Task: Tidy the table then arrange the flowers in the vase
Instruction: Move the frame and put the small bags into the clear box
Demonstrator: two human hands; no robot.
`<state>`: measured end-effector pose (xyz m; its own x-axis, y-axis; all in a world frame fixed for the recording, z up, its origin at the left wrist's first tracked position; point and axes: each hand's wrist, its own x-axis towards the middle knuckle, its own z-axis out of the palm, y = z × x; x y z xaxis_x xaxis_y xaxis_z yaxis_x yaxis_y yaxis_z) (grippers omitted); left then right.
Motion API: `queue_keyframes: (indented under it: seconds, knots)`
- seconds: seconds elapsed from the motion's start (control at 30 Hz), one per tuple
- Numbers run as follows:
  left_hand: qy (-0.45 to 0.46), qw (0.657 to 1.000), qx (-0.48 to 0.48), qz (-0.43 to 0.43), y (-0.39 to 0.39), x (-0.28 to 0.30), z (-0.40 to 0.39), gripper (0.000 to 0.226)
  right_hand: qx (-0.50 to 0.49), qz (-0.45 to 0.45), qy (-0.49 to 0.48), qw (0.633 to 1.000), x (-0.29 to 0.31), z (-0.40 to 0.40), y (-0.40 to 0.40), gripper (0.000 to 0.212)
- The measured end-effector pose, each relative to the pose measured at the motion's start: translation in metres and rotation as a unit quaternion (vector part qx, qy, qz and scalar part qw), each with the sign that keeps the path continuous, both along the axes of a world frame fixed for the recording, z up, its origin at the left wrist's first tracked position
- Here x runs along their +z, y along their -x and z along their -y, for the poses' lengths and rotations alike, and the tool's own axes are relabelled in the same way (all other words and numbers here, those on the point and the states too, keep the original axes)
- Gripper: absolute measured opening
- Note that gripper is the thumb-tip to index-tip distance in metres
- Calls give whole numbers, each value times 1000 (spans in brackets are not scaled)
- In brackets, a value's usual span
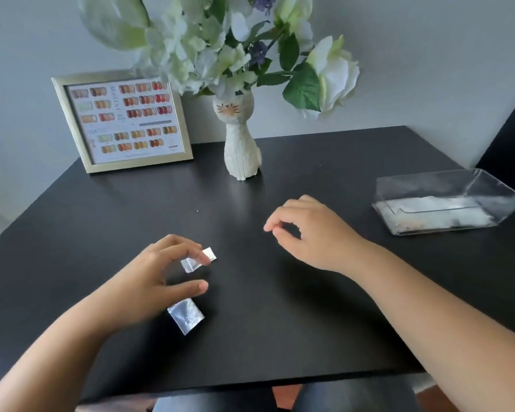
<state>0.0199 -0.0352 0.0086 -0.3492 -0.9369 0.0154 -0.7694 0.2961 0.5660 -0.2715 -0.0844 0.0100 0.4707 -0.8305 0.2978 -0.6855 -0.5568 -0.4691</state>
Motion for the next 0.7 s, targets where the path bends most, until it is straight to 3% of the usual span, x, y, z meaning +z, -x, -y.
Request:
queue_keyframes:
  seconds: [0.27, 0.47, 0.57, 0.7]
  knots:
    - [-25, 999, 33, 22, -26, -27, -38, 60, 55, -27, -116, 991, -28, 16, -67, 29]
    - [-21, 998, 51, 12, -25, -32, -43, 53, 37, -39, -124, 991, -38, 26, -101, 45]
    - [-3, 998, 64, -5, -22, -35, -43, 48, 34, -71, -65, 995, -44, 25, -104, 40]
    - [43, 993, 98, -45, -13, -41, -44, 39, 40, -12, -57, 998, -47, 22, -98, 20]
